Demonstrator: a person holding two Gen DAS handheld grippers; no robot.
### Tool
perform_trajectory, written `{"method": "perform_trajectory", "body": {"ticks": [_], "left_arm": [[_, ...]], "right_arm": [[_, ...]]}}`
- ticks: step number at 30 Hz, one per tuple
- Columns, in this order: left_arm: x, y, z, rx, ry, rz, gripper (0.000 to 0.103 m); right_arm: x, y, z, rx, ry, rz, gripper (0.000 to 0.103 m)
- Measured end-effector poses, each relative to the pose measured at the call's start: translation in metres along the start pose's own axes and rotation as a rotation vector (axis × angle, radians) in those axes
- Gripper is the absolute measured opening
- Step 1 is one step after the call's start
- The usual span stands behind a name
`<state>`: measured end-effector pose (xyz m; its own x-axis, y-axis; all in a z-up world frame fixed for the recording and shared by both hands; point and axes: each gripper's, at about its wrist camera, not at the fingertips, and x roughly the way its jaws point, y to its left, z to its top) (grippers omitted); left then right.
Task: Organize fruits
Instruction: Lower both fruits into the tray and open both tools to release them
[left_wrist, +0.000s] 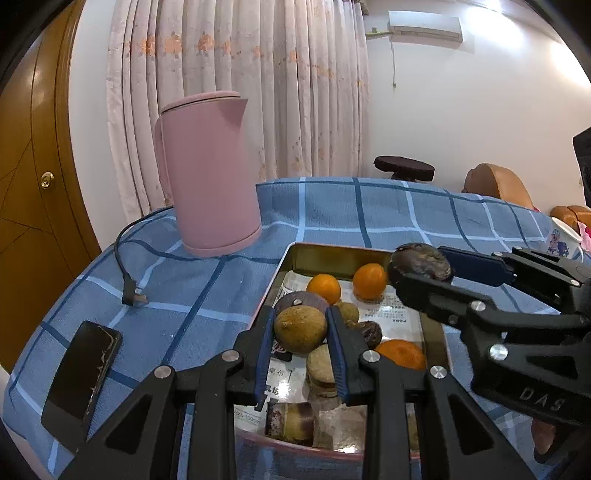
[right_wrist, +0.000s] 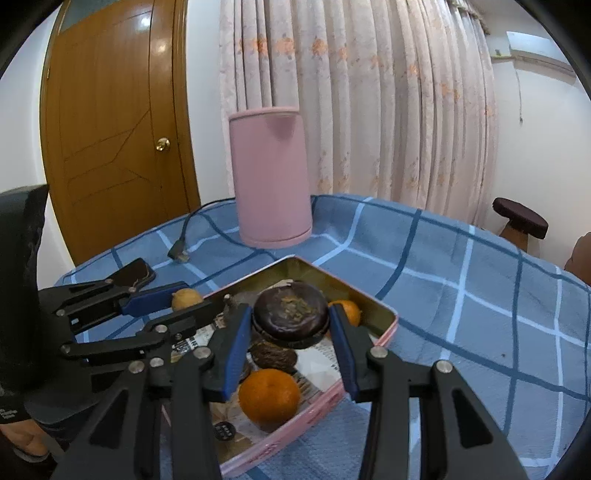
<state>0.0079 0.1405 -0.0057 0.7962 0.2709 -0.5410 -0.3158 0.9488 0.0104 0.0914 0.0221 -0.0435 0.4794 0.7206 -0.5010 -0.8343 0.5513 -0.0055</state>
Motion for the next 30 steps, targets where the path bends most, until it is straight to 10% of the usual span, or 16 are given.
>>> {"method": "perform_trajectory", "body": {"ticks": [30], "left_arm": [[0.015,0.015,-0.021,-0.012,0.078,-0.008,0.03]], "right_arm": [[0.023,0.021,-0.02,-0.07,0.113,0.029,0.047]]}}
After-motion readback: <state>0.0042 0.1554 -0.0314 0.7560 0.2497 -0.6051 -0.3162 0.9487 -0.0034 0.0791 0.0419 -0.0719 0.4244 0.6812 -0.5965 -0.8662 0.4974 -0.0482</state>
